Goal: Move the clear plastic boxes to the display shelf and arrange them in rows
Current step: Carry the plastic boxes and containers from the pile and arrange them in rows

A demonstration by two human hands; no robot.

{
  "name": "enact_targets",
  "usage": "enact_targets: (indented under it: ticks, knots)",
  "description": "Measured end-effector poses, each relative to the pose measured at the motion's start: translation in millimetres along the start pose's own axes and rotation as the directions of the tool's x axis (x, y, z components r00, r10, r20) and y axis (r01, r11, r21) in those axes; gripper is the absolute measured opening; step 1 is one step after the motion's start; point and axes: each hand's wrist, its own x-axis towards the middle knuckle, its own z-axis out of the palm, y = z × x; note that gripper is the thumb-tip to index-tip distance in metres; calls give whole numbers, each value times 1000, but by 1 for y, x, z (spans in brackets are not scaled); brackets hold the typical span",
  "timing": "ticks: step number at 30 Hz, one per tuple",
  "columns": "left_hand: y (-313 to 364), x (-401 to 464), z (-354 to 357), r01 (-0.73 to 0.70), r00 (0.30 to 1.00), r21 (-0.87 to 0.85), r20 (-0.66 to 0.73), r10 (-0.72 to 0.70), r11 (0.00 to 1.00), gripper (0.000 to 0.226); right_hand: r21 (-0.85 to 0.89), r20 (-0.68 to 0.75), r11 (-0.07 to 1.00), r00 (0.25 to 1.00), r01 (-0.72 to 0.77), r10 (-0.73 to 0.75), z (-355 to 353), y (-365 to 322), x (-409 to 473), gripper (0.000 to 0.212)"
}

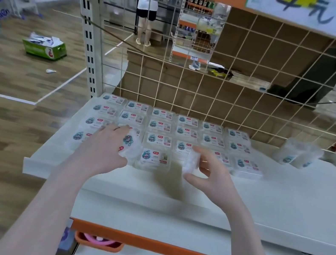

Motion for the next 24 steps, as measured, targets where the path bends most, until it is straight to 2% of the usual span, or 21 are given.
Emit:
enact_targets:
  ticks: [3, 10, 15, 20, 24]
  knots:
    - [2, 1, 3, 3, 1000, 10, 2, -3, 1000, 82, 12, -36, 999, 999, -31, 32, -10, 9, -8, 62]
    - [12, 4, 6, 7, 1000, 28, 13, -7, 1000, 76, -181, -69, 982, 997, -46, 34, -37, 27, -24, 64]
    - [19, 5, 9, -9, 1000, -2, 22, 9, 1000, 75, -293, -29, 952, 996, -92, 87, -42, 40, -29, 65]
    - [20, 7, 10, -23, 1000, 5, 20, 23, 1000, 73, -366, 35, 918, 983, -153, 178, -34, 46, -27, 80]
    - [20, 9, 11, -29, 999, 2, 29, 29, 1000, 72, -367, 72, 925, 988, -99, 135, -33, 41, -25, 82]
